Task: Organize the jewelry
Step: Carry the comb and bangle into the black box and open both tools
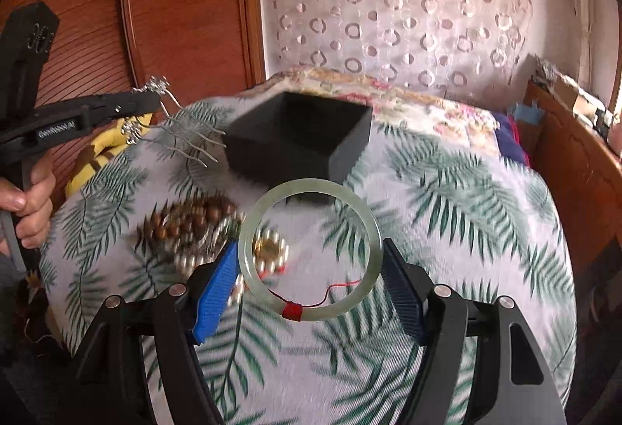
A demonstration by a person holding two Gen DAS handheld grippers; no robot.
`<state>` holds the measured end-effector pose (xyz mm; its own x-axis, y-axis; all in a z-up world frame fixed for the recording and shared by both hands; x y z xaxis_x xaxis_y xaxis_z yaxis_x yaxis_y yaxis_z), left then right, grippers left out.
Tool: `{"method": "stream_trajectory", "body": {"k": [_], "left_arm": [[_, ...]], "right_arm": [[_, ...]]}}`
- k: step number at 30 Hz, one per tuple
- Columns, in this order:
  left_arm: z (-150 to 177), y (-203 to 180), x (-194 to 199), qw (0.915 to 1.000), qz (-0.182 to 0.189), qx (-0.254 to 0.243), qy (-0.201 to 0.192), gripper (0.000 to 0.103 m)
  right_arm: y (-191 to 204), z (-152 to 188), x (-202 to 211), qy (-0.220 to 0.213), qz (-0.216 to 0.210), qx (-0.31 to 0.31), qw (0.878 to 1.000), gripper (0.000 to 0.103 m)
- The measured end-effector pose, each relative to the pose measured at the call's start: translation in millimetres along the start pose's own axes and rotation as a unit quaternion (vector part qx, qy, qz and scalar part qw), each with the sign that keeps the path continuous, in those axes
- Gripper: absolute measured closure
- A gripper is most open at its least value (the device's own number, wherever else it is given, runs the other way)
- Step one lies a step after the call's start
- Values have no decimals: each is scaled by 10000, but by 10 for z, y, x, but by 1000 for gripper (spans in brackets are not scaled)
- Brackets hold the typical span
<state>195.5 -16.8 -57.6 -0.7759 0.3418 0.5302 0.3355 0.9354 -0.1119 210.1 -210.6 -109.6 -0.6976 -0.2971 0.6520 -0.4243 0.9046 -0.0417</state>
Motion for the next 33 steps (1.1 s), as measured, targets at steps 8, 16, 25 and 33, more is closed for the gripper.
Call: {"method": "stream_trajectory", "body": {"k": [8, 16, 25, 33], "left_arm": [[-336, 55, -317, 9998, 108, 137, -97, 93], [-305, 62, -866, 9992, 204, 239, 238, 93], [-271, 137, -961, 9987, 221, 400, 232, 57], [-192, 275, -672, 9992, -106, 393, 36, 29]], "right_arm": [[-30, -520, -150, -243, 57, 156, 9996, 29], [-107, -751, -442, -137, 46, 208, 9997, 29], [-110, -825, -716, 37, -116, 218, 9997, 29], [-30, -908, -968, 168, -262, 222, 9993, 29]]}}
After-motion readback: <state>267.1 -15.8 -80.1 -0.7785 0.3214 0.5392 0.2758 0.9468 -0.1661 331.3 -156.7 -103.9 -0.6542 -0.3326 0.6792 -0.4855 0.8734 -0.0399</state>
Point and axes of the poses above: each gripper's, at about its wrist camera, not at the fingertips, and x roughly against the way its jaws point, y to its left, z to its underside, the point moved 7 cm from there along -x, roughly the way its jaws point, and after that the axes turned 5 degrees about z, right-handed, at the moved point
